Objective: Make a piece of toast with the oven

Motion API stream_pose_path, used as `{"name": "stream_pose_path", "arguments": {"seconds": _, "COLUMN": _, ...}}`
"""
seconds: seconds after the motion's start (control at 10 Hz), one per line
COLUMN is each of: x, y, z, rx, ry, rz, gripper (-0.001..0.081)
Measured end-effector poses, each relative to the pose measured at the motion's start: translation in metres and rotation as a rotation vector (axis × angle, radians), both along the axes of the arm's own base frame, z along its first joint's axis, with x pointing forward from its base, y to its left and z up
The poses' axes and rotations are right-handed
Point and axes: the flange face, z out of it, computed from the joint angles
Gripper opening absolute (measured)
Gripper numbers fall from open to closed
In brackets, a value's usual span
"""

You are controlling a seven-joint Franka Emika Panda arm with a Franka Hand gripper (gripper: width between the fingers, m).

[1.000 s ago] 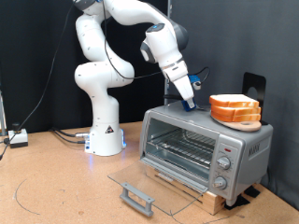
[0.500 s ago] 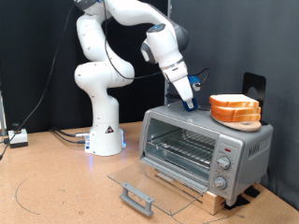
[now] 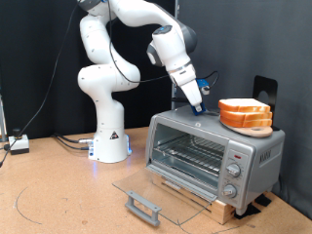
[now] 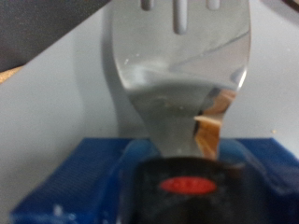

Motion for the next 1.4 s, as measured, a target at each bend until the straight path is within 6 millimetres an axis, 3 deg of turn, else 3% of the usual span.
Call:
{"name": "stream_pose_path", "arguments": {"seconds": 0.3, "x": 0.001, "y": 0.001, "z": 0.003, "rx": 0.018, "ry": -0.01, "rz": 0.003, "gripper": 0.0396}}
{"name": "stream_pose_path", "arguments": {"seconds": 0.8, "x": 0.001, "y": -0.001, "z": 0.037, "rx": 0.118, "ry": 0.001, "rz": 0.039, "gripper": 0.0396}}
{"name": "stream_pose_path", "arguments": {"seconds": 1.0, "x": 0.004, "y": 0.001, "z": 0.041, "rx": 0.118, "ry": -0.009, "rz": 0.034, "gripper": 0.0396}}
{"name": "stream_pose_path", "arguments": {"seconds": 1.4, "x": 0.006, "y": -0.036, "z": 0.059, "rx": 0.149, "ry": 0.017, "rz": 0.039, "gripper": 0.0396}}
